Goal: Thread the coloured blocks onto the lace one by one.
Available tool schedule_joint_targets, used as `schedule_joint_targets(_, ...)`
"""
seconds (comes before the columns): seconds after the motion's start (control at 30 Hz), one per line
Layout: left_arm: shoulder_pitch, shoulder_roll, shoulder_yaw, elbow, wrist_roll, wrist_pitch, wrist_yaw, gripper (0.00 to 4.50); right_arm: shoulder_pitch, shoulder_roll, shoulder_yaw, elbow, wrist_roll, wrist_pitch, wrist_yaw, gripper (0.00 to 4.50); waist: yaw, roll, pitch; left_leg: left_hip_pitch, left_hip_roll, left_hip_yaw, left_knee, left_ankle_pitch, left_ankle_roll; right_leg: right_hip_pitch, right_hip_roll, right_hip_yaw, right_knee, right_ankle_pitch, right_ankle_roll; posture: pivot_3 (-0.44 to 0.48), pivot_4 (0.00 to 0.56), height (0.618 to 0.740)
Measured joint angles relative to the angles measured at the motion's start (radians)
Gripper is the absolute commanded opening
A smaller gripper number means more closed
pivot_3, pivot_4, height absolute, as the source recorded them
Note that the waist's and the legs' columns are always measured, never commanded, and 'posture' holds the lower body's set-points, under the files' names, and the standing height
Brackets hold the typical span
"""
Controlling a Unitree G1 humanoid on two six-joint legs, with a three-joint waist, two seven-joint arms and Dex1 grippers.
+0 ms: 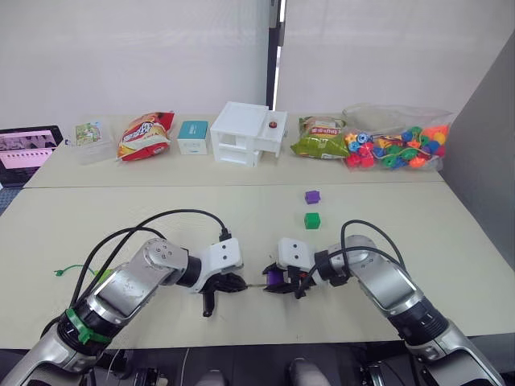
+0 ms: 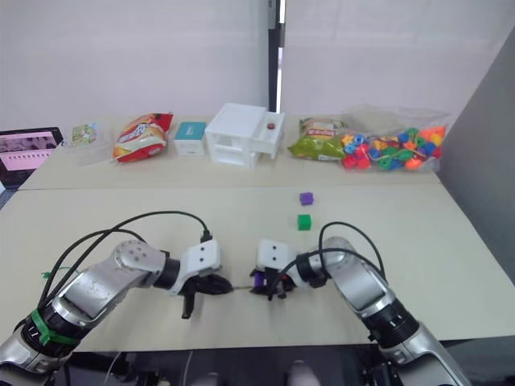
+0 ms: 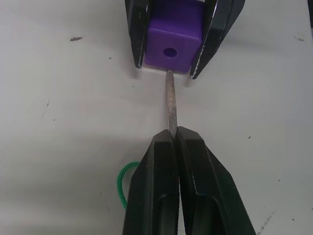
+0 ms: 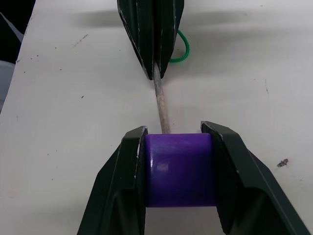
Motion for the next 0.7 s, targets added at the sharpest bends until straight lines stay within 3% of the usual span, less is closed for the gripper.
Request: schedule_joint_targets(0.7, -0.026, 0.012, 0.012, -0.028, -0.015, 0.022, -0.015, 0.00, -0.002, -0.026, 0.018, -0.022, -0.002, 0.006, 0.000, 1.19, 0.001, 0.000, 0.000, 0.000, 0.000, 0.000, 0.001, 0.000, 0.000, 0.001, 0.000, 0.000, 0.000, 0.000, 0.000, 0.000, 0.150, 0.740)
